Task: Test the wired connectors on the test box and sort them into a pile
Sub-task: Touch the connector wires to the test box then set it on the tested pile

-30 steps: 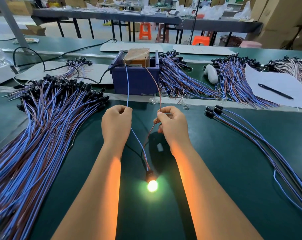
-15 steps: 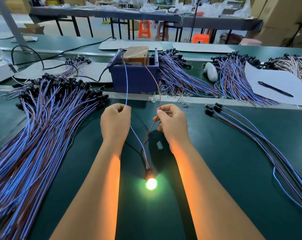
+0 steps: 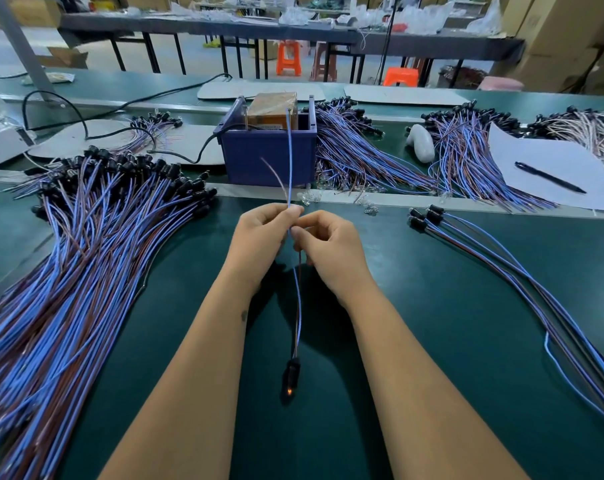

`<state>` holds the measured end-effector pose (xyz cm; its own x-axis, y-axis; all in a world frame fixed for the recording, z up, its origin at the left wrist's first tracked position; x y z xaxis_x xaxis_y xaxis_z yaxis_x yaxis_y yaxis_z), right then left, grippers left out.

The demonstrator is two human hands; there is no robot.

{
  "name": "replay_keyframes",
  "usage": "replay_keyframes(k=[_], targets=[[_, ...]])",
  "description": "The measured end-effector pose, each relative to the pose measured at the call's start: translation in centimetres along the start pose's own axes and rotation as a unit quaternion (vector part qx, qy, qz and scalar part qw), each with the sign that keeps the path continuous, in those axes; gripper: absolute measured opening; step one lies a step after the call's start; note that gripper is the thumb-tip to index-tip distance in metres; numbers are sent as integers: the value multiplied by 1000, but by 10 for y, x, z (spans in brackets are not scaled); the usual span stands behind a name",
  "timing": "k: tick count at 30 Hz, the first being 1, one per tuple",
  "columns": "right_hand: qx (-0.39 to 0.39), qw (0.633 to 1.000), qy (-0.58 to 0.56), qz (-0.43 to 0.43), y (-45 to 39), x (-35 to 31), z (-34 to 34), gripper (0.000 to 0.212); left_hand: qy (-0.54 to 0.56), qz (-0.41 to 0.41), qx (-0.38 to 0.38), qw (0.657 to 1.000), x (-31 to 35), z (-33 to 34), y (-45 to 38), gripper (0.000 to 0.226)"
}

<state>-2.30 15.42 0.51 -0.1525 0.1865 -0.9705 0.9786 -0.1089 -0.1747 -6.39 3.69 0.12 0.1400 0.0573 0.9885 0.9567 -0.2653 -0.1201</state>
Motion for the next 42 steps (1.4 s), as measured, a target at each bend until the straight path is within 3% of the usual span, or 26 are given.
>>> replay_keyframes(k=[5,8,10,12,15,18,21,25,28,31,36,39,42], targets=[[-15,999,-36,-7,0,1,-1,23,94,-38,29,994,-8,-9,-3,16],[-7,995,97,-8,-2,4,-3,37,200,-46,56,977,-9,-16,-4,15],[-40,992,117,-23,-1,2,5,52,203,-43,68,976,-10,-19,-3,16],[-64,995,47,-52,1,-5,10,44,175,-39,84,980,-12,-22,-3,17],[-23,992,-95,-75,2,-10,-1,15,120,-29,113,986,-14,-27,-3,17],[56,988,-141,-36,-1,2,-21,20,98,-24,129,987,-13,-29,-2,16],[151,983,-107,11,-3,15,-42,31,67,-7,81,994,-7,-19,-1,14],[234,968,-89,29,-2,19,-67,33,-26,31,-84,996,3,16,6,18],[260,961,77,51,2,18,-84,27,-108,37,-202,973,1,46,17,22],[241,940,229,80,6,19,-89,26,-217,75,-308,923,0,75,29,26],[147,916,368,61,7,17,-80,25,-240,92,-235,937,2,75,29,49],[62,860,503,50,8,19,-78,27,-238,91,-215,943,5,72,32,46],[39,825,560,53,13,19,-101,30,-217,67,-208,951,6,71,34,46]])
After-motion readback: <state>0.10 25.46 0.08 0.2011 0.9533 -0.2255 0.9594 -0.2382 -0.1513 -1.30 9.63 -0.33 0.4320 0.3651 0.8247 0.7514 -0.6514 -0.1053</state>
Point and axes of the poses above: each hand's wrist, its own y-axis away from the middle knuckle, its own z-axis out of the palm, x = y × z, the point moved 7 cm from there along -y, towards the middle knuckle, and after that the axes turned 7 degrees about -x, right-handed, at the moved point
